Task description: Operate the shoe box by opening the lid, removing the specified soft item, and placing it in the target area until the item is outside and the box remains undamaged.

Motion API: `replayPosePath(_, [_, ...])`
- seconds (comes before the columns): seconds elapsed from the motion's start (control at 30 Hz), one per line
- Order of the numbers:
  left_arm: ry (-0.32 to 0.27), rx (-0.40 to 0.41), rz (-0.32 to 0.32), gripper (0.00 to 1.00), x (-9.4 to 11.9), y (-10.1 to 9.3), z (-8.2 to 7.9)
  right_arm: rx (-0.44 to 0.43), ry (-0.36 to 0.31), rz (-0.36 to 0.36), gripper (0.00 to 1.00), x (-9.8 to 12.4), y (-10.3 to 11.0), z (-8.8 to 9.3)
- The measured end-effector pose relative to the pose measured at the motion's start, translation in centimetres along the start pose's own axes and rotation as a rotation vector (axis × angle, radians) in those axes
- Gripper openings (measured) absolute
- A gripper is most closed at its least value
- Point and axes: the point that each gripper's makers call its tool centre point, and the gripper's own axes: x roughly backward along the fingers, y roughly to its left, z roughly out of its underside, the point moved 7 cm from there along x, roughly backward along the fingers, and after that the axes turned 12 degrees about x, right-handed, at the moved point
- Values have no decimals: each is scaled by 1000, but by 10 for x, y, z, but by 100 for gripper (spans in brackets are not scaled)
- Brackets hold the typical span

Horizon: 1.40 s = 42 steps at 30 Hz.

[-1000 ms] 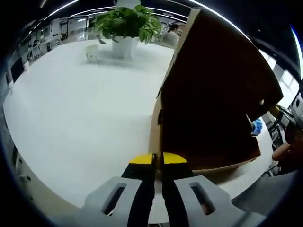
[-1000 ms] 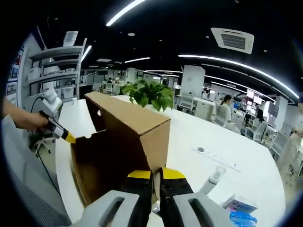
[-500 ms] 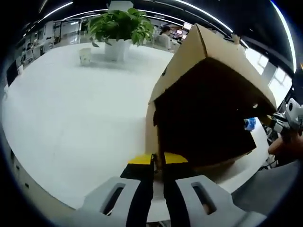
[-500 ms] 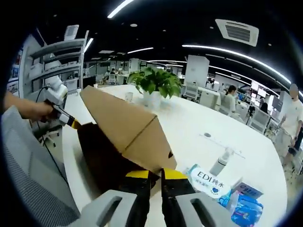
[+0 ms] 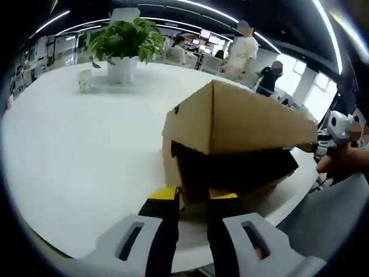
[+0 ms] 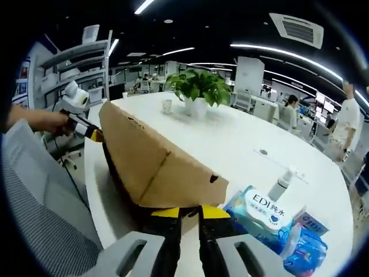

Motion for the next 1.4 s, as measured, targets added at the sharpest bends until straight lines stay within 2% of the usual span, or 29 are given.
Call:
replayPosePath(0.07, [2,-8,15,19,1,-1,1,25,15,-26,3,-1,5,4])
replayPosePath(0.17, [23,-60,74,23,3,-5,7,48,20,-61,4,-4,12,8])
replayPosePath(0.27, [40,-105,91,28,6,-7,10,86,55,-91,5,-6,17,13])
replayPosePath(0.37, [73,-165,107,32,10,-10,15,75,47,-107,8,-2,18,12])
replayPosePath(0.53, [87,-208,111,36,15,-13,19,53,82,-143,18,5,21,16])
replayPosePath(0.6, [88,-219,112,37,17,-14,20,66,78,-141,18,8,21,17])
replayPosePath(0.73, [81,-246,108,39,21,-16,19,83,94,-169,27,11,24,21])
replayPosePath(0.87, [74,-265,96,39,21,-14,16,88,87,-196,30,12,29,23])
replayPosePath(1.03, [62,-283,76,40,19,-11,12,76,71,-197,35,8,28,20])
replayPosePath(1.17, [74,-322,54,40,15,-8,11,75,62,-184,43,-1,25,17])
replayPosePath(1.4, [96,-397,56,39,9,-14,12,82,55,-189,47,-14,24,12])
